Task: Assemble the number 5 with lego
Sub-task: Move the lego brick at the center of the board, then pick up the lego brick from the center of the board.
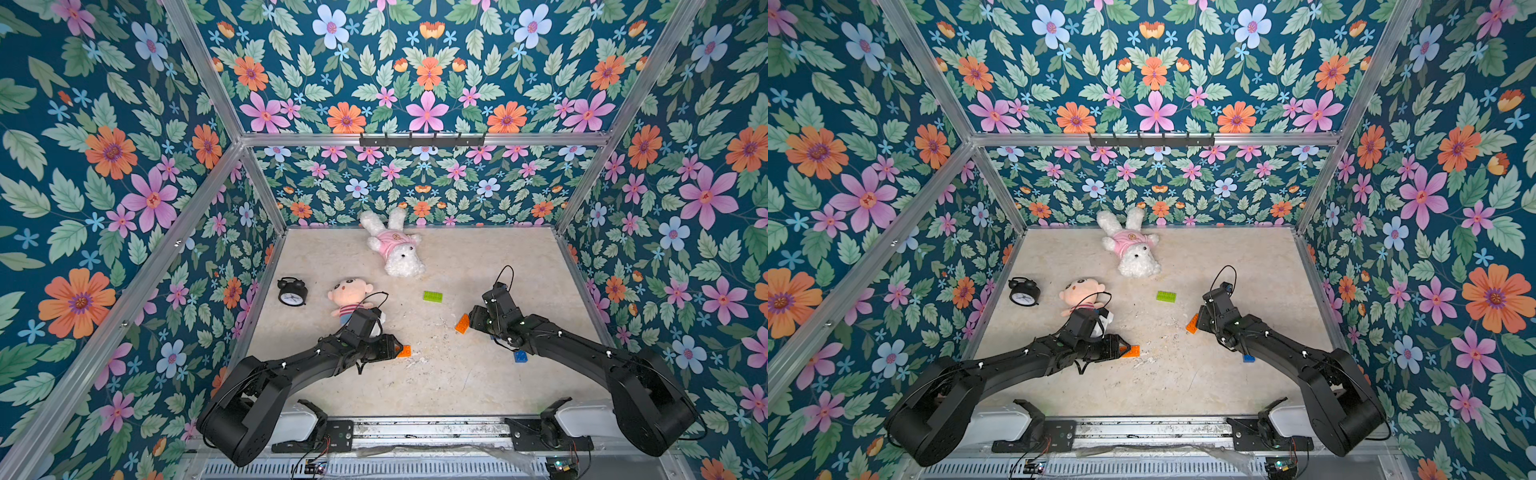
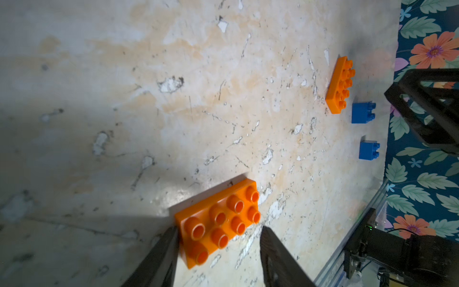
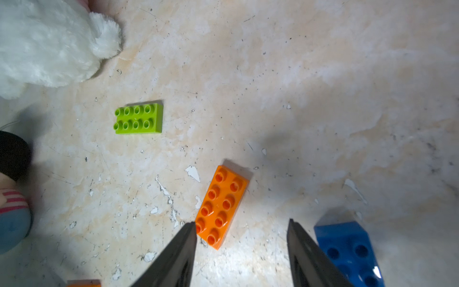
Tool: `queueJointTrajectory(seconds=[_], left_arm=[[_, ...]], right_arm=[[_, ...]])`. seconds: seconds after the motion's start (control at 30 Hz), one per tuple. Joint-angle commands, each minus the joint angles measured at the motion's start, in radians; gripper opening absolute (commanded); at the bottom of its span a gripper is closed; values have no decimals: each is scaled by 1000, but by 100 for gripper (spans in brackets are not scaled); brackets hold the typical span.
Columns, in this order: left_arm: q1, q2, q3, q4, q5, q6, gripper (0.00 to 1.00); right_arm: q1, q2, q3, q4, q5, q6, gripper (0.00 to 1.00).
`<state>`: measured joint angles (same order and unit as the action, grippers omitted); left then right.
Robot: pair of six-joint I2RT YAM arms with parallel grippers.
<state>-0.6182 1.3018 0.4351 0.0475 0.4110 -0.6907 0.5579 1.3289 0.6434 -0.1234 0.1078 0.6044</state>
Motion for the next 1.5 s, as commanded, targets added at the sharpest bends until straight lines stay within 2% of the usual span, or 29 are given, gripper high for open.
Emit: queueJointTrajectory(seconds=[0.0,0.17,0.37,0.6,0.73,0.93,1.13,1.3,1.4,1.47], left_arm=[[-27,-11,-31,8,-49,-52,57],[-62,52,-32,83,-30,-72,57],[-111,98,9,110,-78,-106,55],[-140,113,13,117,-103,-121,56],[-148,109,21,104,-118,-120,58],[-149,37,32,32,-225,-111,66],[-148,-18,55,2,-288,-99,67],[-150,-61,49,61,-241,-73,67],[-151,-72,30,136,-178,-74,68],[-154,-67,35,143,-168,-72,70]], right_arm=[[0,-30,-11,-9,-19,-1,63],[0,-60,-27,5,-19,-17,64],[-1,-40,-8,-23,2,-9,64],[0,-51,7,-40,20,2,63],[0,-35,23,-34,-10,15,63],[29,93,123,-88,-13,49,63],[97,237,269,-241,145,70,64],[73,158,231,-342,280,111,65],[-9,113,143,-286,149,74,64],[-15,103,121,-289,143,58,65]])
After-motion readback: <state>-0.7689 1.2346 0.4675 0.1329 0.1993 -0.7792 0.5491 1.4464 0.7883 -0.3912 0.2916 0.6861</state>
